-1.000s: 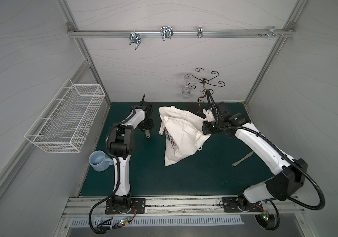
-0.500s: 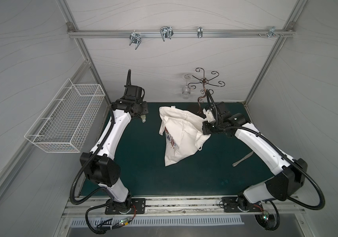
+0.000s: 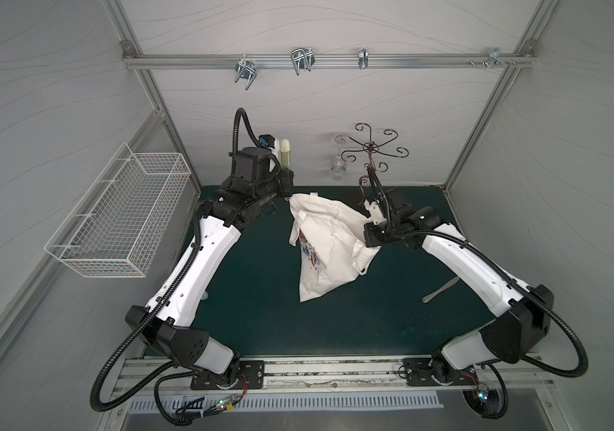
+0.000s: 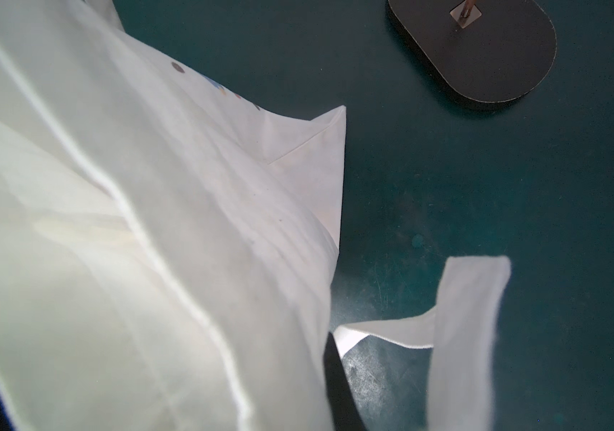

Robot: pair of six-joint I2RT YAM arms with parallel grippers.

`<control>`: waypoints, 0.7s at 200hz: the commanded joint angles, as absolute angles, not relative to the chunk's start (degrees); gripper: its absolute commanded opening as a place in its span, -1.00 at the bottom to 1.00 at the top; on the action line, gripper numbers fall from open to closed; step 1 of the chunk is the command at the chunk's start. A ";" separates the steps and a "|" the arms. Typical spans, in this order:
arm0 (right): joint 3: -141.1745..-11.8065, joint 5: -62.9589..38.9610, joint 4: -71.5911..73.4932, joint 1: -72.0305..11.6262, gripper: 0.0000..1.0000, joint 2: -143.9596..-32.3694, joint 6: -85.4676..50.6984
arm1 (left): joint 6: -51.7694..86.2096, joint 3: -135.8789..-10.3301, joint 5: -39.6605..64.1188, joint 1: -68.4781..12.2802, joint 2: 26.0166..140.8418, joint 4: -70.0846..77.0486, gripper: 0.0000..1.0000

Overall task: Place the art knife into the pouch
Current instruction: Place the utility knife in the pouch.

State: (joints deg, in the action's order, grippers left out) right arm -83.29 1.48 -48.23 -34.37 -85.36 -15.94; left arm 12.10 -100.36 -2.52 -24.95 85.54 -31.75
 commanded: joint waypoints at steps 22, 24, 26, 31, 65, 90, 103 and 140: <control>-84.19 0.95 -48.81 -35.17 -1.00 -85.21 -14.77 | 8.26 -92.72 0.18 -29.19 84.39 -11.72 -0.74; -84.15 0.96 -48.85 -35.16 -1.00 -85.20 -14.74 | 8.33 -92.28 0.29 -29.29 84.33 -11.10 -0.74; -84.14 0.88 -48.86 -35.16 -1.00 -85.15 -14.61 | 8.34 -91.85 0.34 -29.32 84.32 -10.16 -0.74; -84.23 0.80 -48.86 -35.30 -1.00 -85.18 -14.65 | 8.35 -91.10 0.59 -29.48 84.21 -7.98 -0.74; -83.95 0.52 -48.34 -35.45 -1.00 -84.57 -14.24 | 8.00 -84.50 2.07 -30.60 83.95 2.24 -0.75; -84.02 0.65 -48.47 -35.56 -1.00 -84.20 -14.04 | 8.24 -80.89 3.06 -31.20 84.26 7.45 -0.75; -84.07 0.70 -48.69 -35.50 -1.00 -84.04 -13.87 | 8.48 -79.49 3.33 -31.71 84.46 8.92 -0.76; -84.02 0.92 -48.80 -35.48 -1.00 -83.85 -13.74 | 9.92 -75.15 3.70 -32.58 84.46 12.91 -0.76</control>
